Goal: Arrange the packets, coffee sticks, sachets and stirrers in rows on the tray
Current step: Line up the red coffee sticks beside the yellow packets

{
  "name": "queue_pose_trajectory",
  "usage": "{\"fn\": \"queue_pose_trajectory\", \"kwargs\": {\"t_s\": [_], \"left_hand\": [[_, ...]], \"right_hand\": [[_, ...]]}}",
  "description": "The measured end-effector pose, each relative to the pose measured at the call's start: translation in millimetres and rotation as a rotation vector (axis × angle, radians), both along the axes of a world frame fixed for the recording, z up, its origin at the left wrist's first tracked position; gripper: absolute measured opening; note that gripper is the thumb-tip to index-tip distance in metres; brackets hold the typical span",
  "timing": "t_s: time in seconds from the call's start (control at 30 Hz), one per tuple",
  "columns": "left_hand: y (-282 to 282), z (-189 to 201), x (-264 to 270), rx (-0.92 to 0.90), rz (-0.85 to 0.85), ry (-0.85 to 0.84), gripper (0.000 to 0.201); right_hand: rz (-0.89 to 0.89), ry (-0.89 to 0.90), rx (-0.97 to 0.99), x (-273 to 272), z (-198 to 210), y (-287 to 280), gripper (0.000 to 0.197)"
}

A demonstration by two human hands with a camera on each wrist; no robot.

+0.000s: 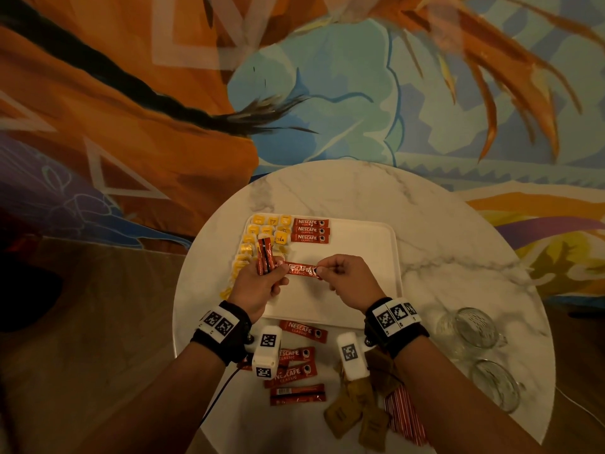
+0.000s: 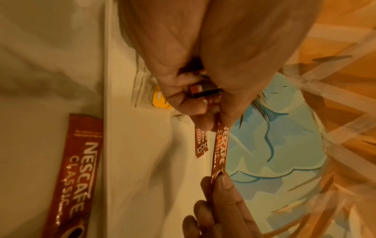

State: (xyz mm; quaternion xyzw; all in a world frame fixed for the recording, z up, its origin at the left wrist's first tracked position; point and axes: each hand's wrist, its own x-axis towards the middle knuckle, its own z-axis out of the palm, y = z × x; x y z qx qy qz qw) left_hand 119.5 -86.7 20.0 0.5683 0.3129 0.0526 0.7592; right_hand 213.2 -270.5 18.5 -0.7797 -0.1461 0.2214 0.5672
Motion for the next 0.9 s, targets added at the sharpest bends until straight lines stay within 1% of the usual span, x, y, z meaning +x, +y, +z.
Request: {"fn": "queue_pose_trajectory", "kwargs": {"t_s": [0.1, 0.2, 0.3, 0.4, 0.53, 0.63, 0.8, 0.9], "left_hand": [[2.0, 0.5, -1.1, -0.094, 0.023, 0.020, 0.017], [5.2, 1.4, -2.5, -0.178, 0.033, 0.029, 0.022], [7.7, 2.3, -4.8, -0.207, 0.019, 0.021, 0.021], [8.5, 1.0, -6.7, -0.185, -0.008, 0.014, 0.024], [9.3, -0.7, -7.9, -0.149, -0.038, 0.005, 0.024], [9.9, -1.3, -9.1, -0.108, -0.056, 0.011, 0.023], [10.8, -0.8, -9.4, -0.024, -0.081, 0.035, 0.019], [10.8, -1.1, -8.2, -0.016, -0.047, 0.045, 0.027]], "right_hand": [[-0.089, -0.036, -0.033, 18.6, -5.8, 3.4, 0.006], [-0.176, -0.057, -0.130, 45.2, -15.2, 7.1, 0.004], [-0.182, -0.098, -0.247, 62.9, -22.5, 14.8, 0.003], [-0.130, -0.139, -0.376, 69.5, -27.2, 25.4, 0.007], [-0.097, -0.159, -0.473, 74.1, -30.1, 37.9, 0.014], [-0.096, -0.150, -0.506, 77.1, -31.7, 42.8, 0.017], [-0.142, -0.138, -0.514, 77.1, -29.9, 45.4, 0.018], [-0.162, -0.131, -0.508, 75.1, -28.2, 43.8, 0.024]]}}
